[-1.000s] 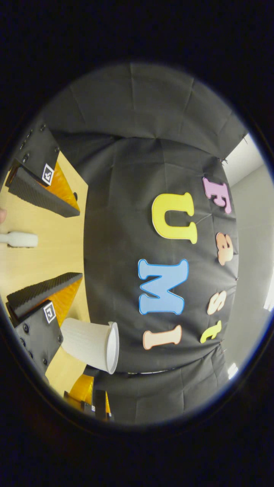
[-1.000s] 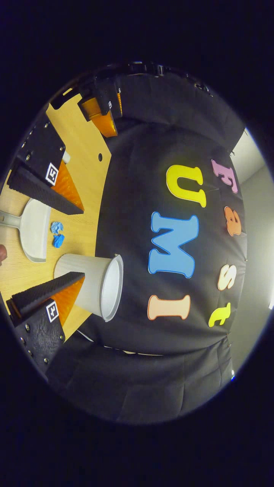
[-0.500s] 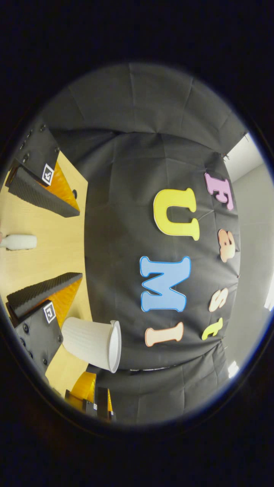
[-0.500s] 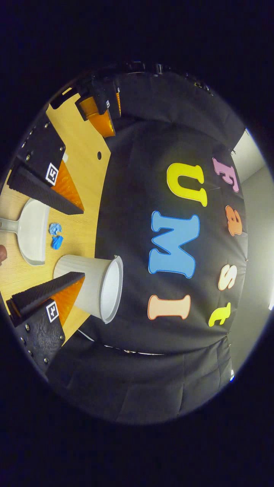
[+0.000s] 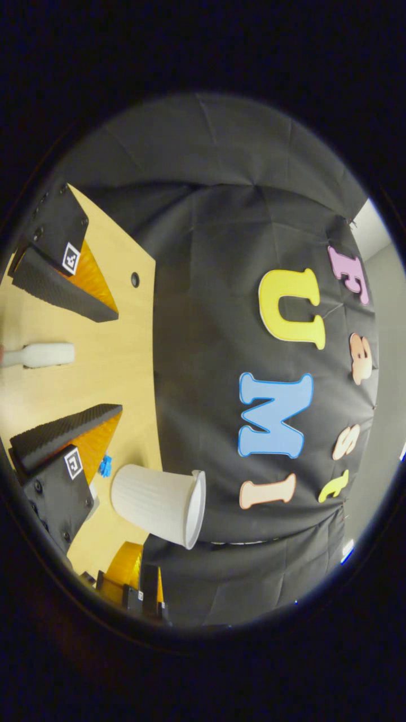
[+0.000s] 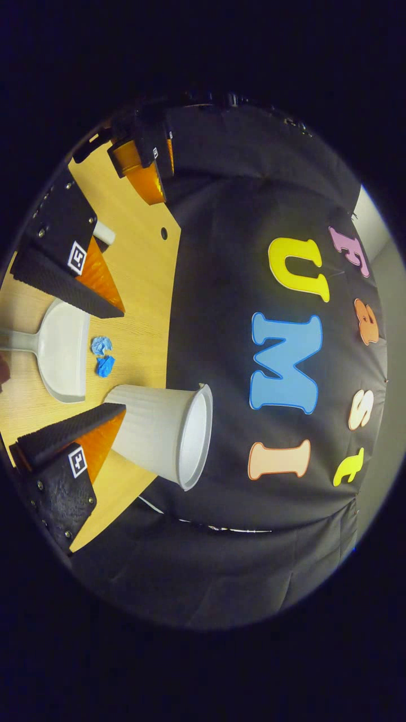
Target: Pick up the small broom and dustpan from the desktop, sweep the trash into the dustpan with the broom, and then empty the trash into the garbage bin.
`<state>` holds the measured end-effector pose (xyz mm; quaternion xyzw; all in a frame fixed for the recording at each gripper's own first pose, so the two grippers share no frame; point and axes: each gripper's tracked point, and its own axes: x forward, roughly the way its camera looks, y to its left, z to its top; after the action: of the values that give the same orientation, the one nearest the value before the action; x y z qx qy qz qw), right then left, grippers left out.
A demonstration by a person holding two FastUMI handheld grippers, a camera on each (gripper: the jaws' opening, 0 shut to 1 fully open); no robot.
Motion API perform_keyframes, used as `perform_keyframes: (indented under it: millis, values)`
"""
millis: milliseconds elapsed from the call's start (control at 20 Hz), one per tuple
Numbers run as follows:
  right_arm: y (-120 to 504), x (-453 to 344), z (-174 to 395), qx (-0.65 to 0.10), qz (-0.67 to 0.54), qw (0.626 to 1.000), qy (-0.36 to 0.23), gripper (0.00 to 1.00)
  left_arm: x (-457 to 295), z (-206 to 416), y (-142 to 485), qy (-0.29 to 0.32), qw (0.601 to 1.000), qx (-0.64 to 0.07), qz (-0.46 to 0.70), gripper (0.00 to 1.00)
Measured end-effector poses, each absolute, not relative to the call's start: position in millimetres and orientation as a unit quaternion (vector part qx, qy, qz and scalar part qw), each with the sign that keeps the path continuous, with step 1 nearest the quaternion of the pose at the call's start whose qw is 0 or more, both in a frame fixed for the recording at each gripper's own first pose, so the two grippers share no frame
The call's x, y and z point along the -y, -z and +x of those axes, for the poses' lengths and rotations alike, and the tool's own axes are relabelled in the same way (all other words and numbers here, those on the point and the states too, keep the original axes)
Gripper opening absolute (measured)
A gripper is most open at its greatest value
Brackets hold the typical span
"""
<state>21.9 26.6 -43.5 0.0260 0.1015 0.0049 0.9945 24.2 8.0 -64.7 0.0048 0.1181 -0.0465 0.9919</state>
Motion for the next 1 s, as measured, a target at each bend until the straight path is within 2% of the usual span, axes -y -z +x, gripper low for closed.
perform_keyframes:
  millis: [450, 1000]
  values:
    - [110.0, -30.0, 17.6, -0.232, 0.039, 0.972, -0.016, 0.94, 5.1, 15.2, 144.3, 0.055, 0.967, -0.249, 0.013, 0.96]
    - [170.2, -33.9, -6.6, -0.356, 0.051, 0.933, -0.030, 0.95, -10.9, -15.5, 223.4, 0.044, 0.924, -0.380, 0.009, 0.96]
